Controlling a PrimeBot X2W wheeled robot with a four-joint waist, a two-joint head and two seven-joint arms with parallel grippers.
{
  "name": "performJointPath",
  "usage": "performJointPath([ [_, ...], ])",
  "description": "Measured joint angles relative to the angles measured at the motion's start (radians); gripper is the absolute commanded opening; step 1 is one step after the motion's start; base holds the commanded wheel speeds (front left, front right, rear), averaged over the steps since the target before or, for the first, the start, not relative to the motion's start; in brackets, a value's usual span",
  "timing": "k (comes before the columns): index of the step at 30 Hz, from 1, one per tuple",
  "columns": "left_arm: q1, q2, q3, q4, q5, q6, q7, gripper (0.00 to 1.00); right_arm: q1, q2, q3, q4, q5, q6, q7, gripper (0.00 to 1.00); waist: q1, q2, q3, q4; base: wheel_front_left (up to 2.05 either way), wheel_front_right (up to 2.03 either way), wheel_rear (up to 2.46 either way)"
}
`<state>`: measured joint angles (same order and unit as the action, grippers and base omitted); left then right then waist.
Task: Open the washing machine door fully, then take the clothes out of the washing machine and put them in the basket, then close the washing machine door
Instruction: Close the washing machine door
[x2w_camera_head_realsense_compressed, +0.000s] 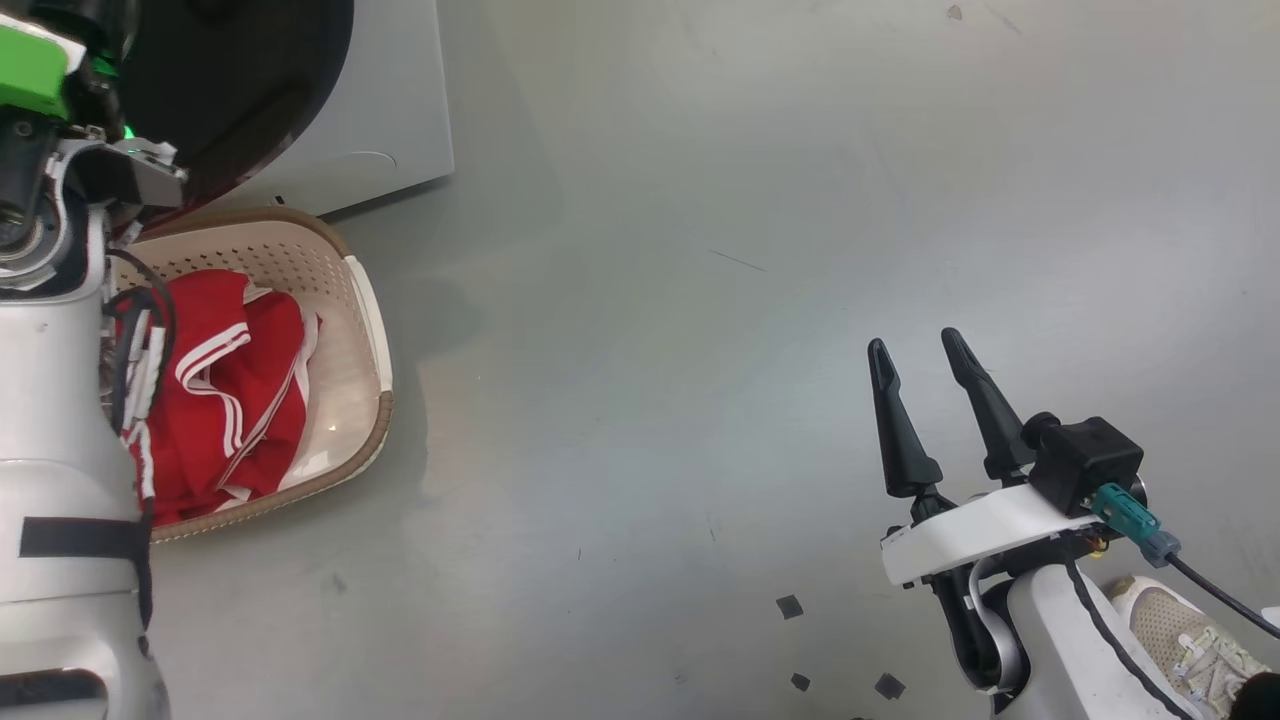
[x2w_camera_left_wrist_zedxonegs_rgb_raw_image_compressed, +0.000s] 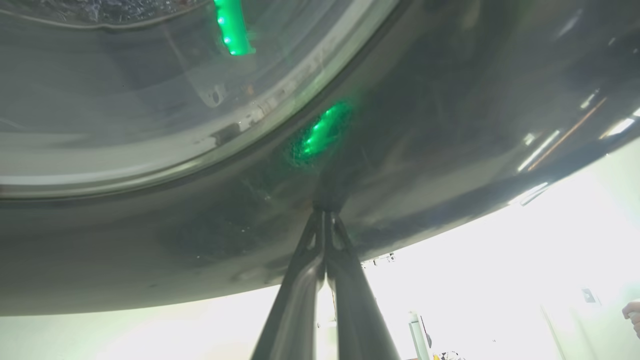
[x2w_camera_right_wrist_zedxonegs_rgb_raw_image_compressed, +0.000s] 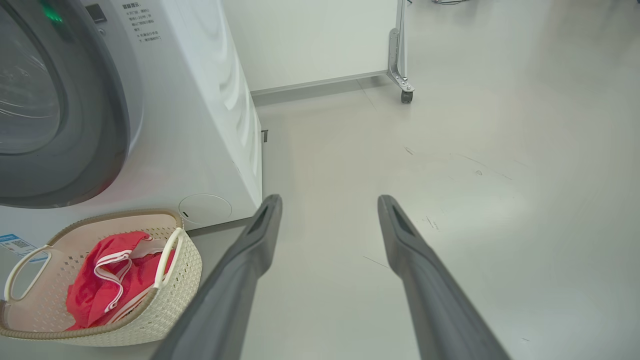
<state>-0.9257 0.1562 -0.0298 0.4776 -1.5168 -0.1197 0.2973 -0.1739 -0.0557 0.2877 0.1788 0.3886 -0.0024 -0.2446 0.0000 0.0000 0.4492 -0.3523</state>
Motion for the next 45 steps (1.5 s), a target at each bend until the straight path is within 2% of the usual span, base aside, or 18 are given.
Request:
performJointPath([
  [11,0.069,-0.045,-0.011,-0.040,-0.038,0.000,0.033,0.00,-0.001,-0.003,-0.024,0.007,-0.001,-0.002,0.000,1.00,0.0000,0.0000,-0.017,0.056,0.00,0.00,0.00],
  [20,0.260,-0.049,0.057,-0.150,-0.091,0.000,0.010,0.00,-0.001,-0.013,-0.031,0.023,-0.003,-0.002,-0.002,1.00,0.0000,0.0000,-0.051,0.116,0.00,0.00,0.00],
  [27,0.449,-0.081,0.089,-0.264,-0.132,0.000,-0.005,0.00,0.009,-0.024,-0.035,0.044,-0.010,-0.002,-0.003,1.00,0.0000,0.0000,-0.103,0.161,0.00,0.00,0.00],
  [31,0.529,-0.093,0.096,-0.320,-0.133,0.000,-0.023,0.49,0.024,-0.035,-0.036,0.052,-0.013,-0.002,-0.003,1.00,-0.0001,0.0000,-0.131,0.184,0.00,0.00,0.00],
  [32,0.548,-0.095,0.097,-0.334,-0.133,0.000,-0.026,0.87,0.024,-0.037,-0.036,0.053,-0.014,-0.002,-0.003,1.00,0.0000,0.0000,-0.137,0.190,0.00,0.00,0.00],
  [33,0.566,-0.096,0.097,-0.348,-0.133,0.000,-0.026,1.00,0.024,-0.039,-0.036,0.054,-0.014,-0.002,-0.003,1.00,0.0000,0.0000,-0.144,0.196,0.00,0.00,0.00],
  [39,0.666,-0.102,0.124,-0.423,-0.090,0.000,-0.098,1.00,0.050,-0.050,-0.041,0.066,-0.021,-0.002,-0.003,1.00,0.0000,0.0000,-0.186,0.229,0.00,0.00,0.00],
  [43,0.728,-0.095,0.108,-0.471,0.032,-0.001,-0.144,1.00,0.067,-0.054,-0.041,0.074,-0.021,-0.002,-0.003,1.00,0.0000,0.0000,-0.218,0.248,0.00,0.00,0.00],
  [45,0.762,-0.062,0.083,-0.495,0.126,0.000,-0.170,1.00,0.074,-0.056,-0.041,0.075,-0.021,-0.002,-0.003,1.00,-0.0001,0.0000,-0.235,0.257,0.00,0.00,0.00],
])
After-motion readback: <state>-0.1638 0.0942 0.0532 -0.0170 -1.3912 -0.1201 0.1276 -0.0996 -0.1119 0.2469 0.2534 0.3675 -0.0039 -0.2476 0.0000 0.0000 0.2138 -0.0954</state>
